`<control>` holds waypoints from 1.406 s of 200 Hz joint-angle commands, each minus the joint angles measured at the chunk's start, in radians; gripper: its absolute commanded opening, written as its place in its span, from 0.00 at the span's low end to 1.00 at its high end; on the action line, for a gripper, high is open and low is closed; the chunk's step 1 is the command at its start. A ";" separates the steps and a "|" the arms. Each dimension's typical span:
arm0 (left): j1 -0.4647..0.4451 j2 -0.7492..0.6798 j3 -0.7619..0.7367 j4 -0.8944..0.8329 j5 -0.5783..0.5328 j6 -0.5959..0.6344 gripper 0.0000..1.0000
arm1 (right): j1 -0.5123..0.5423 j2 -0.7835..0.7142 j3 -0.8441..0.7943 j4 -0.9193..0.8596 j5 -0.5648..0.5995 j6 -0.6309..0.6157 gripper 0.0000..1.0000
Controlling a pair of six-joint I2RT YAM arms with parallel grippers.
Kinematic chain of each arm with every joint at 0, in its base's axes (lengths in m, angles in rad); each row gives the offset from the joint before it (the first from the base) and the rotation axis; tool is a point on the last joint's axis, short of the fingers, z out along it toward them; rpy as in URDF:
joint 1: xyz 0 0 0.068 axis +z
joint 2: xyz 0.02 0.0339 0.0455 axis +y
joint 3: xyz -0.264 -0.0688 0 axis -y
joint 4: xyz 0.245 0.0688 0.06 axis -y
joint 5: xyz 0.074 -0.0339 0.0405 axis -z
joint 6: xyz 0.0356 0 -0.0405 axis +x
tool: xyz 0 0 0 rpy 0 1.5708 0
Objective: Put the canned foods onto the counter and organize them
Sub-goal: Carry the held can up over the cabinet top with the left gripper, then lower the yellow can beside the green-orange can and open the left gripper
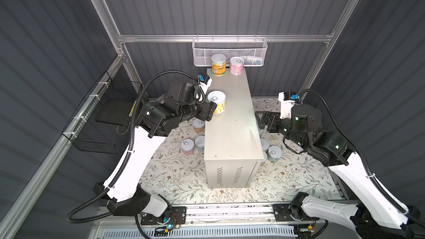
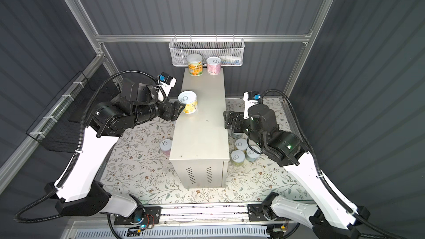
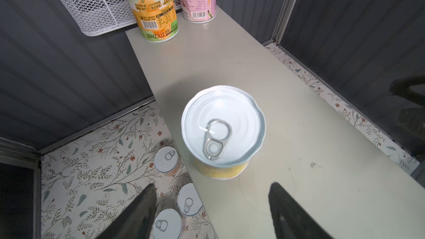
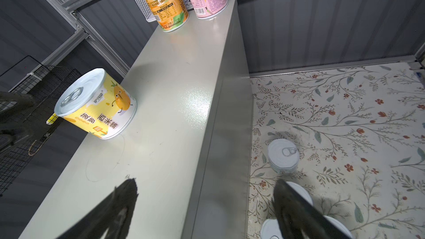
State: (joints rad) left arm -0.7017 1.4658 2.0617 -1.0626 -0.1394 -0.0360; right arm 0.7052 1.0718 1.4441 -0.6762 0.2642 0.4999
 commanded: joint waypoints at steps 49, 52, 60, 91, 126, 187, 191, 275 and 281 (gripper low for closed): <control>-0.002 -0.002 -0.116 0.110 0.053 -0.012 0.77 | 0.007 0.005 0.019 0.009 0.007 -0.005 0.94; -0.002 0.002 -0.118 0.115 0.055 -0.011 0.77 | 0.007 0.005 0.018 0.009 0.007 -0.004 0.94; -0.002 0.009 -0.120 0.124 0.054 -0.013 0.77 | 0.007 0.005 0.015 0.009 0.006 -0.004 0.94; -0.001 0.036 -0.115 0.158 0.022 -0.016 0.76 | 0.007 -0.001 0.003 0.014 0.020 -0.006 0.94; 0.013 0.085 -0.088 0.189 0.014 -0.012 0.74 | 0.005 -0.011 -0.029 0.029 0.048 -0.012 0.94; 0.108 0.134 -0.075 0.260 0.054 -0.022 0.69 | 0.002 0.000 -0.063 0.050 0.047 -0.011 0.94; 0.112 0.138 -0.076 0.265 0.057 -0.022 0.69 | 0.001 0.002 -0.065 0.053 0.047 -0.010 0.94; 0.150 0.260 0.014 0.327 0.091 0.002 0.68 | -0.001 0.038 -0.108 0.081 0.015 0.028 0.94; 0.154 0.271 0.024 0.329 0.093 0.003 0.68 | -0.001 0.039 -0.108 0.080 0.015 0.030 0.94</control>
State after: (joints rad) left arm -0.5625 1.6970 2.0228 -0.7609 -0.0742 -0.0475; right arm 0.7074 1.1088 1.3434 -0.6136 0.2840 0.5163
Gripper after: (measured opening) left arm 0.685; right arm 0.941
